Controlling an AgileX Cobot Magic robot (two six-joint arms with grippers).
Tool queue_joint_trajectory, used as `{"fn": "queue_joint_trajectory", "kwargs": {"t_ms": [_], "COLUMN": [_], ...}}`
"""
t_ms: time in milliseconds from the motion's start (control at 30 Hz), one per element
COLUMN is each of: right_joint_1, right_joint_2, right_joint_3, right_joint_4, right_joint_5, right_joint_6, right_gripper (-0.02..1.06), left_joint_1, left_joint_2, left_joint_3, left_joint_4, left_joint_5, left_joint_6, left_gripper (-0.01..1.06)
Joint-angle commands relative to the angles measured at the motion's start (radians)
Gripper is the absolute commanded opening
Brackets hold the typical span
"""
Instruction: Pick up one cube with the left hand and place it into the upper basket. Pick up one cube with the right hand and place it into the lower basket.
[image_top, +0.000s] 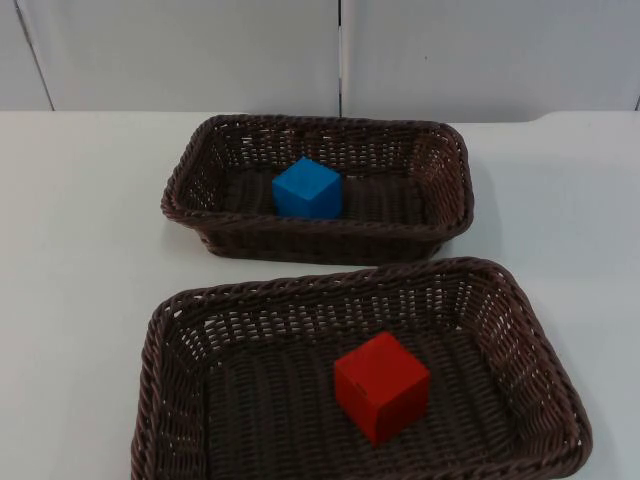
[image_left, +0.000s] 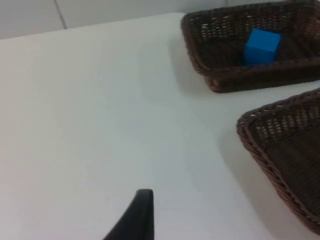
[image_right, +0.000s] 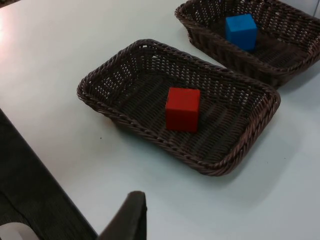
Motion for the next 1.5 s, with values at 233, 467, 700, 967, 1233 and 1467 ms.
{"fn": "queue_joint_trajectory", "kwargs": {"t_ms": [233, 467, 700, 967, 1233, 1467], "right_joint_1": [0.002, 0.002, -0.03, -0.207, -0.372, -0.552], "right_joint_2": [-0.004, -0.004, -0.004, -0.004, -0.004, -0.004], "right_joint_3": [0.003, 0.003, 0.003, 0.003, 0.003, 0.003], "right_joint_4": [0.002, 0.002, 0.003, 0.005, 0.005, 0.005], "right_joint_5": [-0.006, -0.006, -0.006, -0.006, -0.006, -0.006], "right_joint_6": [0.003, 0.003, 0.003, 0.003, 0.003, 0.003], "right_gripper": [1.05, 1.05, 1.05, 1.05, 1.05, 1.05], "left_joint_1": [0.066, 0.066, 0.066, 0.066, 0.066, 0.066], "left_joint_2": [-0.004, -0.004, -0.004, -0.004, -0.004, -0.004], "left_joint_3": [0.003, 0.003, 0.003, 0.003, 0.003, 0.003], "left_joint_4": [-0.004, -0.004, -0.004, -0.004, -0.004, -0.004], "left_joint_5": [-0.005, -0.005, -0.005, -0.005, -0.005, -0.005], "left_joint_6": [-0.008, -0.008, -0.008, -0.008, -0.008, -0.008], "left_gripper": [1.05, 1.05, 1.05, 1.05, 1.05, 1.05]}}
